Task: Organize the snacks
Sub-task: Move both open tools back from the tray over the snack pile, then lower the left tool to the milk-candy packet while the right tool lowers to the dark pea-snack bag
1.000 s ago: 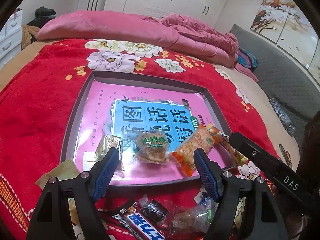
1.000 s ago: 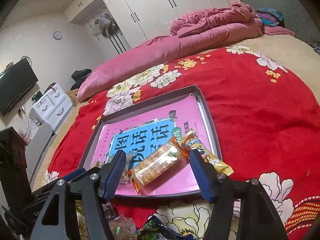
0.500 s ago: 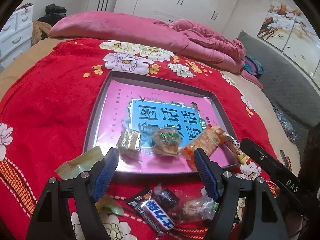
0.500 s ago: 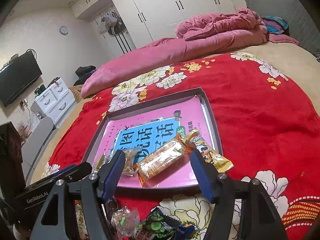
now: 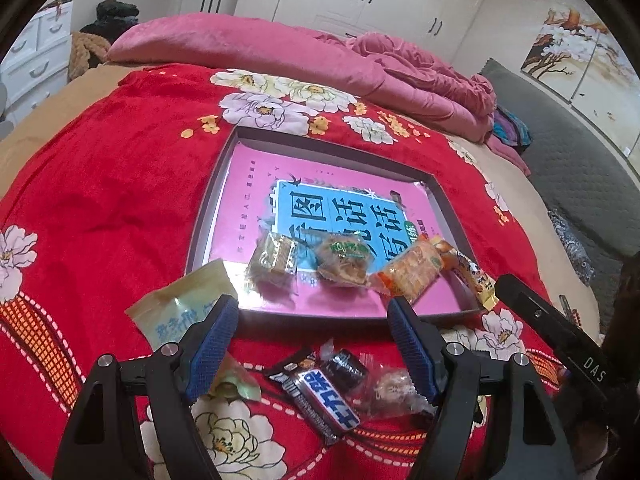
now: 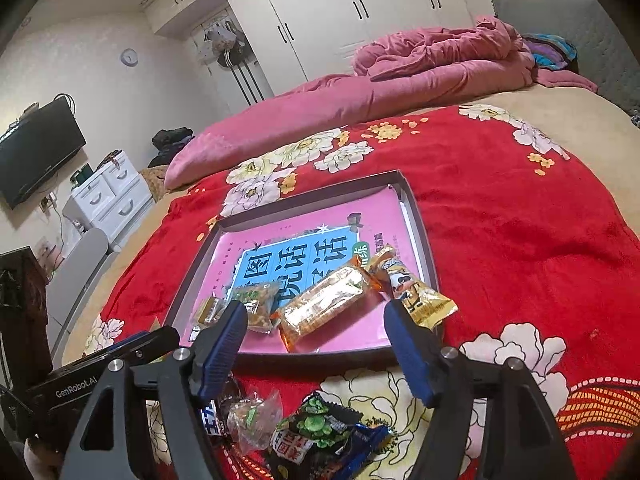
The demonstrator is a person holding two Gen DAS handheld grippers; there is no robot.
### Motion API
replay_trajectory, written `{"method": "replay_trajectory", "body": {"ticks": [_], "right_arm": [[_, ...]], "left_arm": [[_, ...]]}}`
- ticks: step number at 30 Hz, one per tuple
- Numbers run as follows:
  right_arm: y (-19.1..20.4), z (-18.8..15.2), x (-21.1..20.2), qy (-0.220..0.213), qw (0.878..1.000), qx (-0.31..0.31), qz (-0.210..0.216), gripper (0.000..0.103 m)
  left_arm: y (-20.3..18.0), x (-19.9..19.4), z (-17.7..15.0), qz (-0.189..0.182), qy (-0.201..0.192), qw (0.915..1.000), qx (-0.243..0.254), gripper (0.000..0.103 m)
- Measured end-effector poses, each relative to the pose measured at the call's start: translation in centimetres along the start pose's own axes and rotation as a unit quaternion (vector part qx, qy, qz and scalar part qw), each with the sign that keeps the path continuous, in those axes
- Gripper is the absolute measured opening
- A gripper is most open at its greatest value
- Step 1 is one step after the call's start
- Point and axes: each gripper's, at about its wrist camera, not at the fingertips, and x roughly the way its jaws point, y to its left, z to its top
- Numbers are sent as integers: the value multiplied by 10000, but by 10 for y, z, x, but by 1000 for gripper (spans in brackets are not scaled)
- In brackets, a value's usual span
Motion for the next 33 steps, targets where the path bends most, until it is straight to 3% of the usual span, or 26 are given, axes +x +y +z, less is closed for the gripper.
{"method": "replay_trajectory", "body": {"ticks": [33], "right_arm": [[18, -28, -25, 229, 9986, -430, -184, 71]], "left_arm": [[19, -19, -26, -234, 422, 9981, -392, 78]]}}
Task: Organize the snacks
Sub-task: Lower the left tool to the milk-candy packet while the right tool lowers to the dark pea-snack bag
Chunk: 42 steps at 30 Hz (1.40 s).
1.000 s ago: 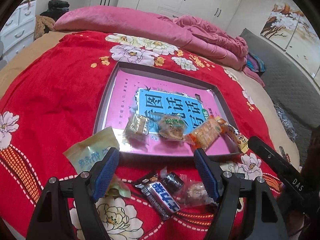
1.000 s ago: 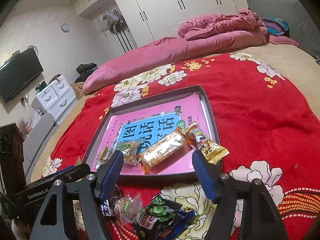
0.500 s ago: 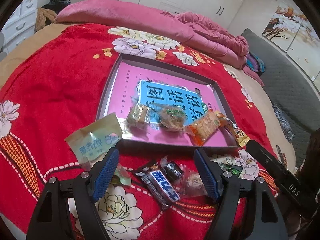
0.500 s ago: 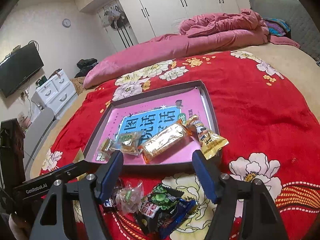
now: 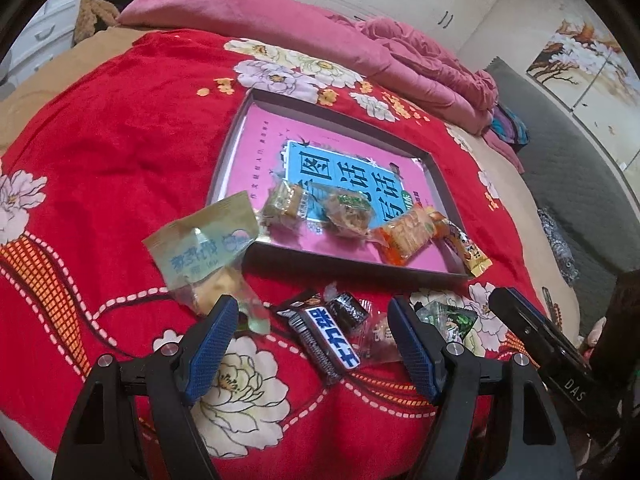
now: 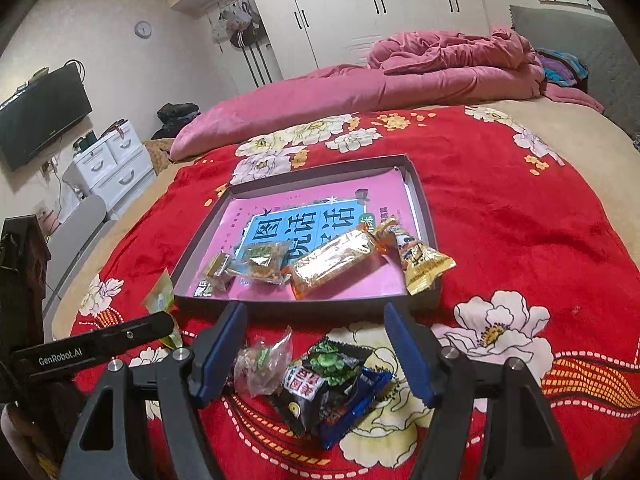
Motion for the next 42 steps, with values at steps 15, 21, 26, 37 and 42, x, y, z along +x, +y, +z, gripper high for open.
{"method": "replay_trajectory", "body": {"ticks": [15, 21, 26, 37, 42], "right_arm": [[4, -14, -10, 145, 9998, -46, -90, 71], [2, -24, -4, 454, 9985, -55, -295, 71], [-3, -28, 5, 661, 9967, 12, -467, 71], [1, -33, 25, 998, 9936, -82, -513, 71], [1, -33, 33, 1038, 9934, -89, -485, 71]], "left_arm": [[11, -14, -10, 166, 37, 9999, -27, 78], [15, -13, -11, 218, 113, 9997, -72, 78], [22, -2, -11, 200, 348, 9989, -237, 78], [36, 8, -5, 348, 418, 9965, -637, 78], [43, 12, -3, 383, 465, 9947, -832, 78]]}}
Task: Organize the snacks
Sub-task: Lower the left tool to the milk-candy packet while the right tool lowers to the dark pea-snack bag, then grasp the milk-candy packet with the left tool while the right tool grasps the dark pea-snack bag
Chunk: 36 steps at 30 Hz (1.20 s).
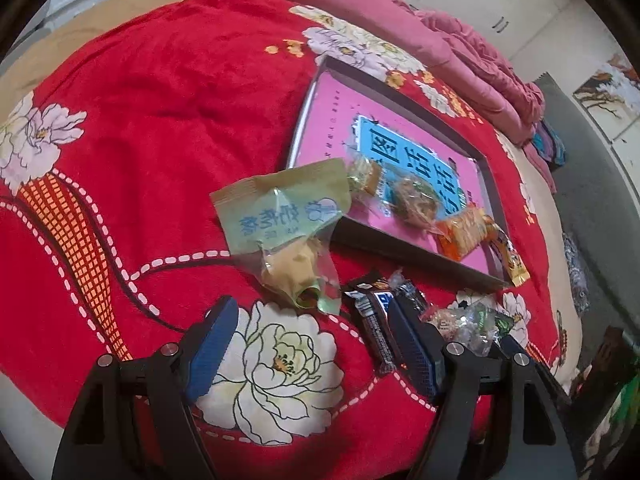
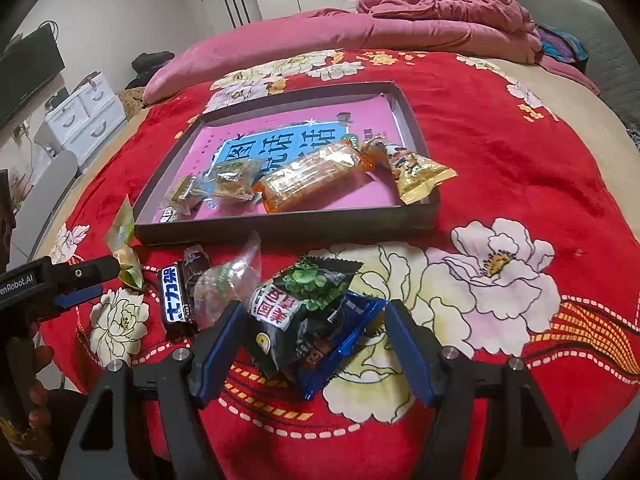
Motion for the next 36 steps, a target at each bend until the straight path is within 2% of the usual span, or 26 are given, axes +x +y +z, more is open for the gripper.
{"method": "replay_trajectory", "body": {"ticks": [8, 12, 20, 34, 35, 36], "right_arm": [[2, 7, 11, -96, 9999, -67, 11, 71], [3, 10, 15, -150, 9998, -117, 3, 67], [-3, 15, 21, -172, 9997, 39, 159, 51], [-5, 20, 18, -306, 9989, 136, 330, 43], [-4, 20, 18, -314, 9989, 133, 335, 43], [-4, 20, 18, -318, 9988, 132, 343, 42]], "left_arm": [[2, 6, 3, 82, 60, 9999, -81, 78], [3, 10, 4, 89, 133, 9998, -129, 78], [19, 17, 9, -41, 251, 9977, -621, 78], [16, 40, 21, 172, 206, 9972, -695, 77], [13, 40, 20, 261, 184, 9974, -641, 76], [12, 40, 20, 357, 178, 9975, -584, 68]]}}
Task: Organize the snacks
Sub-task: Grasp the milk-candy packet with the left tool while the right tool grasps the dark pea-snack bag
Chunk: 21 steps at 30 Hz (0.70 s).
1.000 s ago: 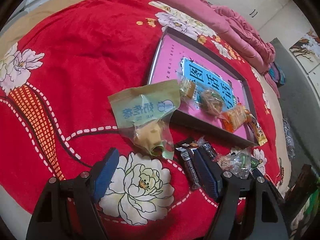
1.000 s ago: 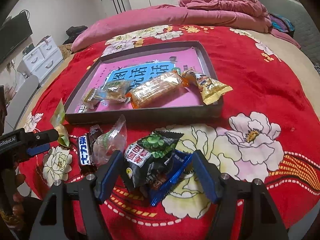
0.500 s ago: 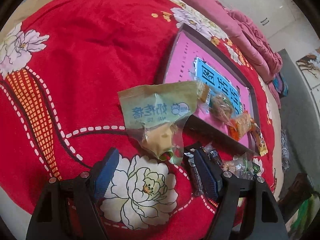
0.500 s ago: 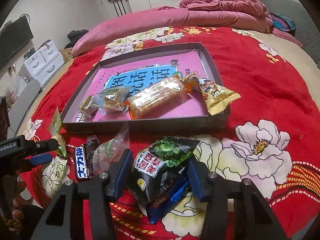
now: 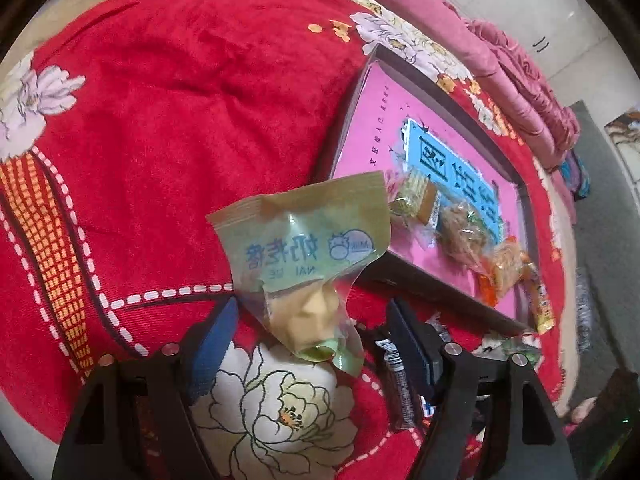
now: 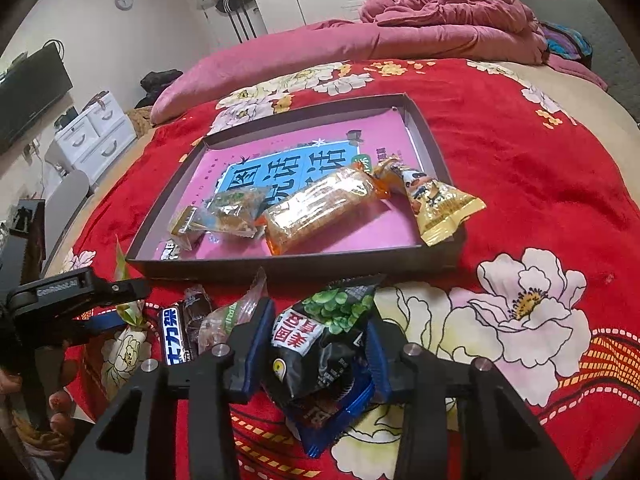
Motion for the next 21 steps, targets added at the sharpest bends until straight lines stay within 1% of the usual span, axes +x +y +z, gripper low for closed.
{"method": "replay_trajectory", "body": {"ticks": [1, 2, 3, 4, 5, 6, 8, 9, 12, 16, 21], "right_arm": [[0, 0, 0, -3, 10000, 3, 15, 41], [0, 0, 0, -2, 10000, 10, 32, 40], [-1, 0, 0, -4, 10000, 16, 41, 40], [-1, 0, 0, -5, 10000, 23, 57, 40], [-1, 1, 0, -2, 10000, 27, 60, 40], [-1, 1, 0, -3, 10000, 27, 55, 40], [-1, 1, 0, -15, 10000, 32, 63, 40], [-1, 1, -1, -24, 10000, 39, 72, 39], [-3, 1, -3, -71, 9998, 101, 172, 39], [-7, 1, -8, -164, 9995, 155, 215, 39], [-10, 3, -15, -294, 9989, 226, 278, 39]], "left_arm": [[-4, 0, -1, 169, -19, 9998, 106, 64], [-7, 1, -2, 306, -31, 9993, 208, 56], [-11, 1, -3, 394, -45, 9987, 318, 54], [-14, 1, -3, 411, -44, 9984, 384, 53], [-15, 2, -3, 427, -44, 9981, 438, 49], [-16, 1, -3, 429, -51, 9979, 479, 42], [-17, 0, -4, 345, -85, 9981, 510, 36], [-17, -3, -4, 234, -132, 9984, 502, 34], [-19, -12, -6, -58, -236, 9981, 558, 34], [-26, -15, -9, -167, -240, 9971, 705, 34], [-26, -28, -10, -373, -459, 9956, 727, 34]]}}
